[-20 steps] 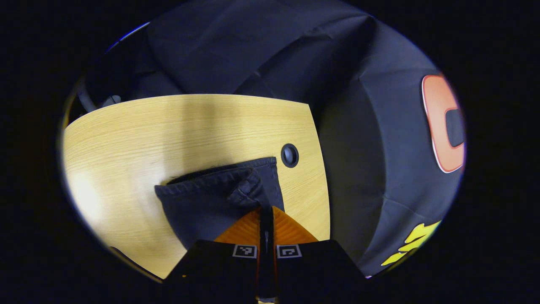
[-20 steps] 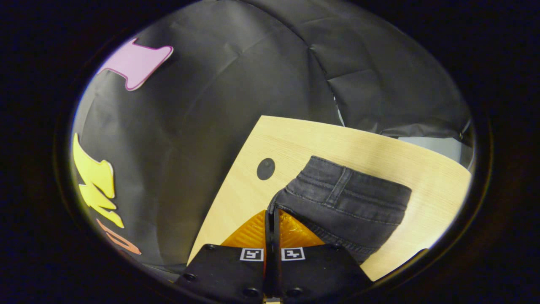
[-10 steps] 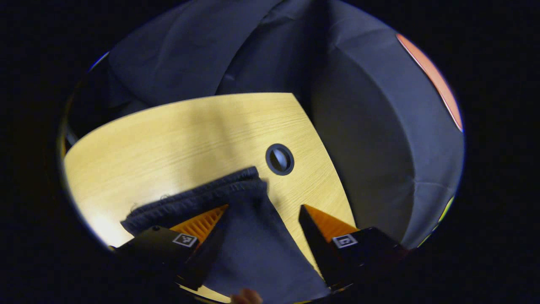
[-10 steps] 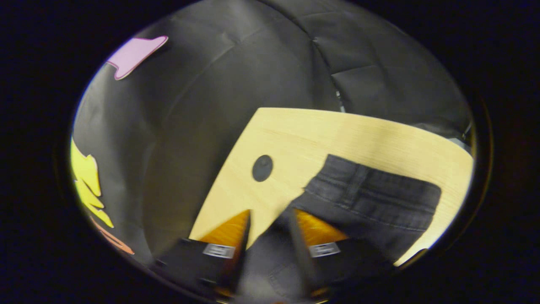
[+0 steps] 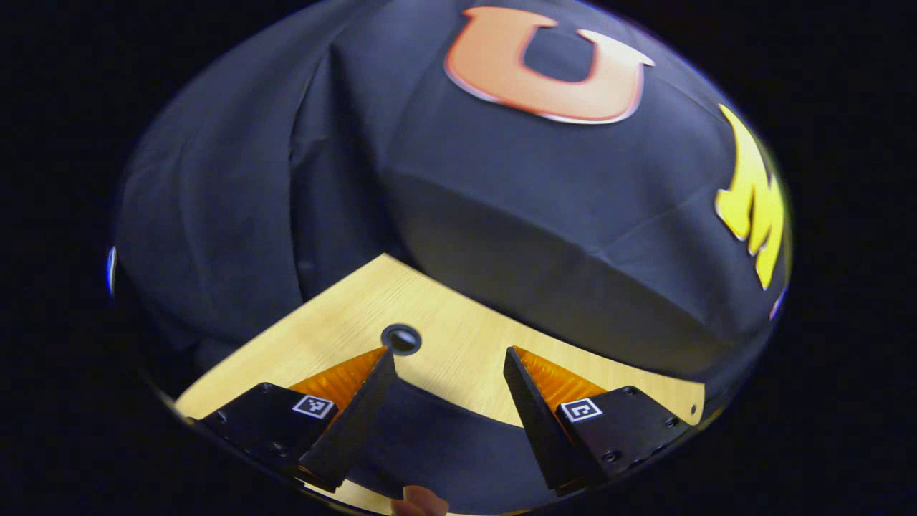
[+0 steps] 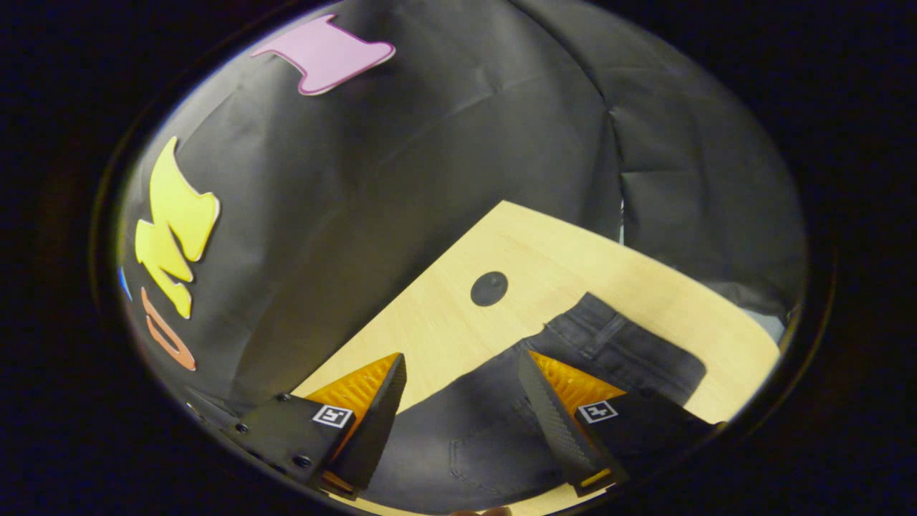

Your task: Grasp the waist and the cuffs of the jeans and fold them to make the two legs overlap; first hold the waist and fold one-third of the jeans toward the cuffs, then hold the cuffs and fold the remaining one-third in the same direction to finish folding.

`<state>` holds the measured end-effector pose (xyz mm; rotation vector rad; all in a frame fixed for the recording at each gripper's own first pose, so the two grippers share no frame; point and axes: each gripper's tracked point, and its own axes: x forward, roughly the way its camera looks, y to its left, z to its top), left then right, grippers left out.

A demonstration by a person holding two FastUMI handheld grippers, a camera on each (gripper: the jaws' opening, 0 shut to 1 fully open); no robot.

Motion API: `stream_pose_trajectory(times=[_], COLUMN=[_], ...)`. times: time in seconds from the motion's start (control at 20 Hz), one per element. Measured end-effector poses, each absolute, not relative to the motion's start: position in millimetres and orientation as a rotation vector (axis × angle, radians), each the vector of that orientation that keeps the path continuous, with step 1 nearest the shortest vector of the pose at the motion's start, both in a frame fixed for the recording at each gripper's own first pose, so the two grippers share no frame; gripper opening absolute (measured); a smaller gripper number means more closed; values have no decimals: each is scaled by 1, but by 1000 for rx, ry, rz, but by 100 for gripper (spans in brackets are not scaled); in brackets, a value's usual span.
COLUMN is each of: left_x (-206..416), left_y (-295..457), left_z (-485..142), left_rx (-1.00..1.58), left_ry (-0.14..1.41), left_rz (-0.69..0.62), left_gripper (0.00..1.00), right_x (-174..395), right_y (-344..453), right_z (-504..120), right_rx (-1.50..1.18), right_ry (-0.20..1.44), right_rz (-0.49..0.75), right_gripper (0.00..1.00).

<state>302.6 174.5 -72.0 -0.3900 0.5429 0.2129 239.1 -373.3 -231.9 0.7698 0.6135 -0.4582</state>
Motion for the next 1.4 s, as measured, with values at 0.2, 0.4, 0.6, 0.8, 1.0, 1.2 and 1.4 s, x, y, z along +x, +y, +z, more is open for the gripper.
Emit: stream_pose_trajectory(times=[0.2,0.4,0.6,0.8,1.0,1.2,1.4], left_x=[279,245,210,181,167,157,143], left_y=[136,91,71,55,62,68,70], left_z=[-7,23,54,65,65,60,54], left_rx=[-242,-226,-138,-110,-129,-154,-149], left_ry=[398,318,225,200,208,229,258], left_rz=[115,36,28,-4,15,33,36], left_gripper=[99,99,99,99,99,99,99], right_x=[185,137,108,99,109,111,117], right_y=[-403,-427,-425,-408,-398,-394,-394], right_z=[-212,-225,-266,-293,-298,-299,-315], right_rx=[658,645,841,1049,1139,1191,1211], right_ry=[557,571,629,645,623,626,607], right_rz=[-541,-626,-697,-750,-738,-769,-772], right_gripper=[98,98,98,98,92,89,40])
